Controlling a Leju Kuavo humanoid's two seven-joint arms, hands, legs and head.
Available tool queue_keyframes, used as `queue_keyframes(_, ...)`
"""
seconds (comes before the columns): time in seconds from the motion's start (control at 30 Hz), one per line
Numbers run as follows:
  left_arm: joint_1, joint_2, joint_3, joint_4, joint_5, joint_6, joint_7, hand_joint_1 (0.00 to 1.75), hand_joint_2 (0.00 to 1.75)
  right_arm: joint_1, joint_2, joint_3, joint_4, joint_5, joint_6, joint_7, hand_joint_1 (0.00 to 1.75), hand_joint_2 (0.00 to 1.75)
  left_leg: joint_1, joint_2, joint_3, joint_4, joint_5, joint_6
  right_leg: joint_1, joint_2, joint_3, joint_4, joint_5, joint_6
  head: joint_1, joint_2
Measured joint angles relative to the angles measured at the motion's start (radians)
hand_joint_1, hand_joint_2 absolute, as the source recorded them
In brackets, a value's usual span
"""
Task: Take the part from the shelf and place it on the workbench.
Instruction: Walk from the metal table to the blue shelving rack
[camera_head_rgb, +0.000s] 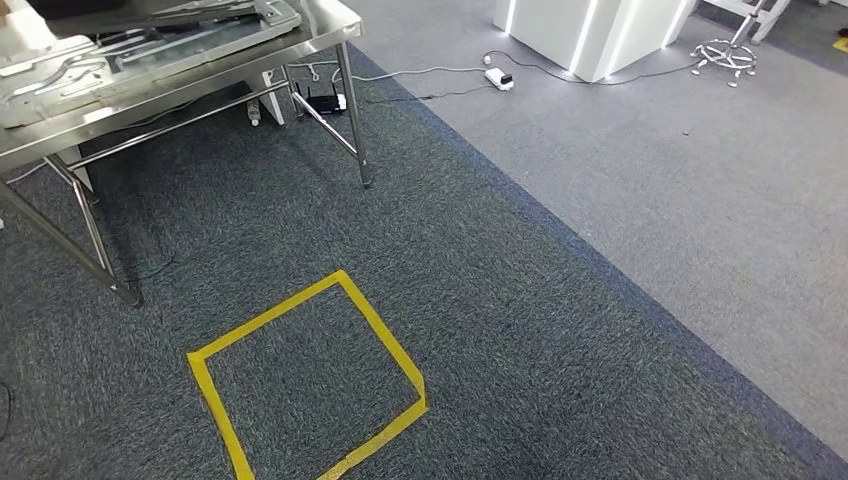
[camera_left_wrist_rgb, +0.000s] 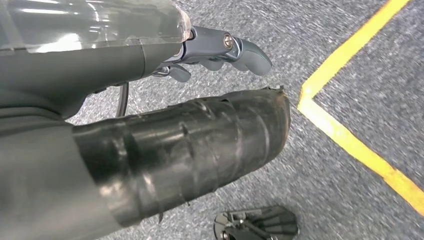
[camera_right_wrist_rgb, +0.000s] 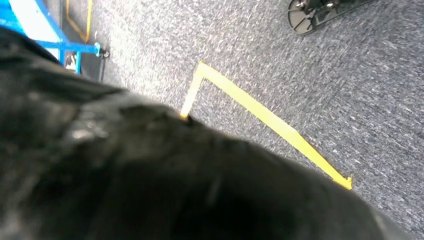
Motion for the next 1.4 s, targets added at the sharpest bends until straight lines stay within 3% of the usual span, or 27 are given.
queue_keyframes(0.03, 0.001, 0.0, 0.0, 0.0, 0.0, 0.0, 0.001, 0.0, 0.0, 0.0, 0.002, 0.005, 0.001, 0.01, 0.003, 0.001, 0.0, 0.0, 0.002, -0.024, -0.015, 0.036, -0.025, -0.004, -0.003, 0.01, 0.0, -0.004, 0.004, -0.006, -0.001, 0.0)
queue_keyframes(0.1, 0.004, 0.0, 0.0, 0.0, -0.001, -0.001, 0.002, 0.0, 0.0, -0.001, 0.005, 0.014, 0.005, 0.025, 0.01, 0.001, 0.0, 0.0, 0.004, -0.069, -0.072, 0.16, -0.093, -0.01, -0.004, 0.029, -0.003, -0.005, 0.008, -0.013, -0.002, 0.0)
queue_keyframes(0.13, 0.006, 0.0, 0.0, 0.0, -0.001, -0.001, 0.003, 0.0, 0.0, -0.001, 0.007, 0.018, 0.007, 0.03, 0.014, 0.001, 0.0, 0.0, 0.004, -0.076, -0.102, 0.222, -0.116, -0.012, -0.003, 0.04, -0.004, -0.004, 0.008, -0.015, -0.002, 0.0)
queue_keyframes(0.17, 0.008, 0.0, 0.0, 0.0, 0.0, -0.002, 0.004, 0.0, 0.0, -0.001, 0.008, 0.022, 0.009, 0.035, 0.016, 0.0, 0.0, 0.0, 0.004, -0.08, -0.12, 0.258, -0.119, -0.013, -0.003, 0.053, -0.004, -0.003, 0.008, -0.015, -0.002, 0.0)
queue_keyframes(0.2, 0.009, 0.001, 0.0, 0.0, 0.0, -0.003, 0.004, 0.0, 0.0, 0.0, 0.01, 0.026, 0.011, 0.039, 0.016, -0.001, 0.0, 0.0, 0.005, -0.081, -0.123, 0.257, -0.102, -0.014, -0.003, 0.067, -0.003, -0.001, 0.008, -0.015, -0.002, 0.0)
queue_keyframes(0.23, 0.01, 0.001, 0.0, 0.0, 0.0, -0.004, 0.005, 0.0, 0.0, 0.0, 0.012, 0.028, 0.014, 0.042, 0.016, -0.002, 0.0, 0.0, 0.006, -0.085, -0.108, 0.216, -0.067, -0.013, -0.003, 0.081, -0.003, 0.002, 0.007, -0.014, -0.002, 0.0)
queue_keyframes(0.3, 0.012, 0.002, 0.001, 0.0, 0.001, -0.005, 0.005, 0.0, 0.0, -0.001, 0.016, 0.034, 0.018, 0.046, 0.016, -0.002, 0.0, 0.0, 0.009, -0.12, -0.055, 0.083, 0.005, -0.009, -0.002, 0.107, -0.005, 0.012, 0.003, -0.008, -0.002, 0.0)
queue_keyframes(0.33, 0.012, 0.003, 0.001, 0.0, 0.001, -0.006, 0.005, 0.0, 0.0, -0.002, 0.017, 0.036, 0.019, 0.047, 0.016, -0.002, 0.0, 0.0, 0.01, -0.14, -0.036, 0.035, 0.023, -0.006, -0.002, 0.119, -0.009, 0.017, 0.001, -0.003, -0.002, 0.0)
queue_keyframes(0.4, 0.011, 0.004, 0.003, 0.0, 0.001, -0.008, 0.006, 0.0, 0.0, -0.002, 0.018, 0.041, 0.023, 0.055, 0.017, -0.001, 0.0, 0.0, 0.007, -0.157, -0.025, 0.003, 0.024, 0.002, -0.004, 0.137, -0.016, 0.021, 0.002, 0.01, -0.001, 0.0)
queue_keyframes(0.43, 0.009, 0.005, 0.003, 0.0, 0.001, -0.009, 0.006, 0.0, 0.0, -0.001, 0.018, 0.043, 0.025, 0.06, 0.018, 0.001, 0.0, 0.0, 0.007, -0.147, -0.024, 0.001, 0.027, 0.008, -0.005, 0.147, -0.019, 0.02, 0.004, 0.017, -0.001, 0.0)
queue_keyframes(0.5, 0.008, 0.008, 0.004, 0.0, 0.002, -0.012, 0.006, 0.0, 0.0, 0.0, 0.018, 0.047, 0.03, 0.067, 0.017, 0.006, 0.0, 0.0, 0.009, -0.124, -0.018, -0.01, 0.036, 0.024, -0.006, 0.124, -0.026, 0.033, -0.004, 0.026, 0.0, 0.0)
queue_keyframes(0.53, 0.009, 0.01, 0.005, -0.001, 0.002, -0.013, 0.006, 0.0, 0.0, -0.001, 0.018, 0.049, 0.032, 0.069, 0.017, 0.007, 0.0, 0.0, 0.01, -0.112, -0.015, -0.016, 0.04, 0.031, -0.004, 0.099, -0.04, 0.063, -0.024, 0.029, 0.001, 0.0)
queue_keyframes(0.6, 0.012, 0.012, 0.006, -0.001, 0.002, -0.013, 0.005, 0.0, 0.0, -0.003, 0.018, 0.052, 0.035, 0.072, 0.017, 0.008, 0.0, 0.0, 0.009, -0.087, -0.015, -0.019, 0.042, 0.038, -0.005, 0.052, -0.094, 0.177, -0.087, 0.034, 0.003, 0.0)
queue_keyframes(0.67, 0.014, 0.015, 0.008, -0.002, 0.002, -0.014, 0.005, 0.0, 0.0, -0.004, 0.018, 0.054, 0.037, 0.073, 0.017, 0.009, 0.0, 0.0, 0.007, -0.06, -0.016, -0.018, 0.039, 0.039, -0.008, 0.042, -0.145, 0.282, -0.126, 0.039, 0.003, 0.0)
queue_keyframes(0.7, 0.014, 0.016, 0.009, -0.002, 0.002, -0.014, 0.005, 0.0, 0.0, -0.004, 0.018, 0.054, 0.038, 0.073, 0.017, 0.009, 0.0, 0.0, 0.006, -0.047, -0.015, -0.018, 0.037, 0.038, -0.01, 0.039, -0.147, 0.288, -0.118, 0.04, 0.003, 0.0)
queue_keyframes(0.77, 0.013, 0.016, 0.012, -0.002, 0.002, -0.014, 0.005, 0.0, 0.0, -0.003, 0.018, 0.055, 0.039, 0.075, 0.018, 0.012, 0.0, 0.0, 0.006, -0.024, -0.009, -0.017, 0.032, 0.034, -0.01, 0.022, -0.091, 0.187, -0.056, 0.037, 0.003, 0.0)
queue_keyframes(0.83, 0.013, 0.017, 0.015, -0.002, 0.003, -0.014, 0.003, 0.0, 0.0, -0.004, 0.018, 0.058, 0.041, 0.082, 0.022, 0.017, 0.0, 0.0, 0.002, -0.005, -0.001, -0.017, 0.024, 0.025, -0.003, -0.022, -0.024, 0.06, -0.011, 0.027, 0.003, 0.0)
queue_keyframes(0.9, 0.011, 0.017, 0.019, -0.002, 0.006, -0.014, 0.001, 0.0, 0.0, -0.005, 0.018, 0.063, 0.044, 0.091, 0.03, 0.022, 0.0, 0.0, -0.001, 0.011, 0.005, -0.018, 0.019, 0.015, 0.006, -0.038, -0.005, 0.017, -0.008, 0.017, 0.002, 0.0)
queue_keyframes(0.97, 0.006, 0.017, 0.023, -0.002, 0.011, -0.013, -0.001, 0.0, 0.0, -0.004, 0.017, 0.067, 0.046, 0.097, 0.035, 0.026, 0.0, 0.0, 0.0, 0.024, 0.011, -0.02, 0.016, 0.004, 0.005, -0.017, -0.007, 0.013, -0.003, 0.008, 0.002, 0.0)
queue_keyframes(1.03, 0.003, 0.017, 0.025, -0.002, 0.017, -0.008, -0.001, 0.0, 0.0, -0.005, 0.016, 0.07, 0.047, 0.1, 0.039, 0.026, 0.0, 0.0, 0.003, -0.003, 0.002, 0.011, -0.011, -0.005, 0.0, 0.003, -0.004, 0.003, 0.004, -0.005, 0.001, 0.0)
queue_keyframes(1.1, 0.005, 0.017, 0.029, -0.002, 0.021, -0.005, -0.001, 0.0, 0.0, -0.007, 0.015, 0.073, 0.048, 0.102, 0.045, 0.025, 0.0, 0.0, 0.006, -0.053, -0.046, 0.115, -0.072, -0.009, -0.002, 0.023, -0.004, -0.001, 0.008, -0.014, 0.0, 0.0)
queue_keyframes(1.17, 0.007, 0.017, 0.03, -0.002, 0.022, -0.004, -0.001, 0.0, 0.0, -0.009, 0.014, 0.075, 0.049, 0.105, 0.049, 0.024, 0.0, 0.0, 0.006, -0.075, -0.106, 0.233, -0.114, -0.011, 0.001, 0.048, -0.005, 0.001, 0.008, -0.017, -0.001, 0.0)
queue_keyframes(1.2, 0.007, 0.017, 0.03, -0.002, 0.022, -0.004, -0.001, 0.0, 0.0, -0.009, 0.013, 0.075, 0.05, 0.107, 0.05, 0.024, 0.0, 0.0, 0.006, -0.079, -0.119, 0.253, -0.107, -0.011, 0.002, 0.062, -0.005, 0.003, 0.007, -0.018, -0.001, 0.0)
queue_keyframes(1.23, 0.007, 0.017, 0.031, -0.002, 0.022, -0.004, -0.001, 0.0, 0.0, -0.009, 0.013, 0.075, 0.051, 0.109, 0.05, 0.024, 0.0, 0.0, 0.006, -0.082, -0.117, 0.237, -0.081, -0.01, 0.003, 0.077, -0.005, 0.006, 0.007, -0.018, -0.001, 0.0)
queue_keyframes(1.27, 0.007, 0.017, 0.031, -0.002, 0.023, -0.004, -0.001, 0.0, 0.0, -0.009, 0.013, 0.076, 0.052, 0.111, 0.051, 0.024, 0.0, 0.0, 0.006, -0.088, -0.098, 0.186, -0.042, -0.007, 0.003, 0.092, -0.004, 0.009, 0.005, -0.018, -0.001, 0.0)
queue_keyframes(1.33, 0.008, 0.018, 0.033, -0.002, 0.023, -0.003, -0.001, 0.0, 0.0, -0.009, 0.013, 0.077, 0.055, 0.114, 0.052, 0.026, 0.0, 0.0, 0.007, -0.127, -0.052, 0.062, 0.022, 0.001, 0.003, 0.117, -0.007, 0.017, 0.002, -0.013, 0.0, 0.0)
queue_keyframes(1.4, 0.006, 0.019, 0.037, -0.002, 0.023, -0.003, -0.002, 0.0, 0.0, -0.01, 0.013, 0.077, 0.057, 0.116, 0.052, 0.03, 0.0, 0.0, 0.005, -0.155, -0.033, 0.005, 0.037, 0.008, 0.001, 0.136, -0.014, 0.022, 0.002, -0.002, 0.0, 0.0)
